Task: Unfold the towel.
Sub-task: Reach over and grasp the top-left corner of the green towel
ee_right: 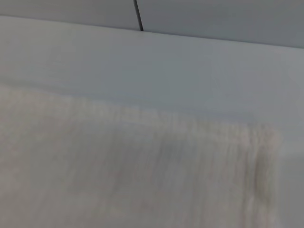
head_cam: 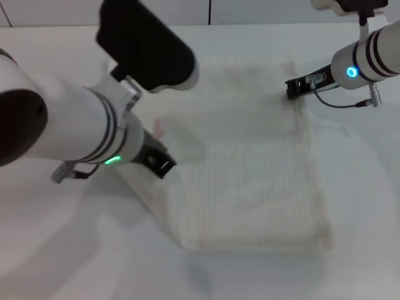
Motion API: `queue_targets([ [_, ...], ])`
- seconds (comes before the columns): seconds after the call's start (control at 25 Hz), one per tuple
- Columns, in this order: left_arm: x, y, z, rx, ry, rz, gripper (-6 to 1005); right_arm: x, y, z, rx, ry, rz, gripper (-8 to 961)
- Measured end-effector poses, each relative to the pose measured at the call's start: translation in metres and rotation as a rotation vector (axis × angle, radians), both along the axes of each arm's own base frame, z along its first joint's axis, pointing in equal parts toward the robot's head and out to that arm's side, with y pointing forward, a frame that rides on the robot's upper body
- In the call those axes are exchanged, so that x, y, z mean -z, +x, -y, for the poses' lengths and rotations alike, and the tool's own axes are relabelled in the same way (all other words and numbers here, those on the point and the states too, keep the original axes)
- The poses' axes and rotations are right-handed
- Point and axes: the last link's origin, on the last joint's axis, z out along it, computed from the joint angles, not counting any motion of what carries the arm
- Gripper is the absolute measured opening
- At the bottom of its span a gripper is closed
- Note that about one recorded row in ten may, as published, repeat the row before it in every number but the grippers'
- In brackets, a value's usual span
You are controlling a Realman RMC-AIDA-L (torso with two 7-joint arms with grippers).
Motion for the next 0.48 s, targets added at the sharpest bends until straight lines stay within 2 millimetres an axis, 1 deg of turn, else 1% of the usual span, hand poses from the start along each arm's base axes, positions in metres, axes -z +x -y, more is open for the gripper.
queue_targets([
  [0.04,-0.003,-0.005,0.002,-0.043,0.002,-0.017,27,0.000,0.001,0.001,-0.001,-0.003,0.002,-1],
  [0.2,-0.007,-0.010,0.005,-0.088,0.005,-0.032,28,0.001,0.001,0.001,-0.003,-0.005,0.003,-1],
  [0.4,-0.012,-0.010,0.009,-0.118,0.018,-0.029,29,0.001,0.002,0.001,-0.002,-0.004,0.003,-1],
  [0.48,-0.019,-0.010,0.012,-0.141,0.034,-0.019,30,0.001,0.004,0.002,0.001,-0.002,0.003,-1],
])
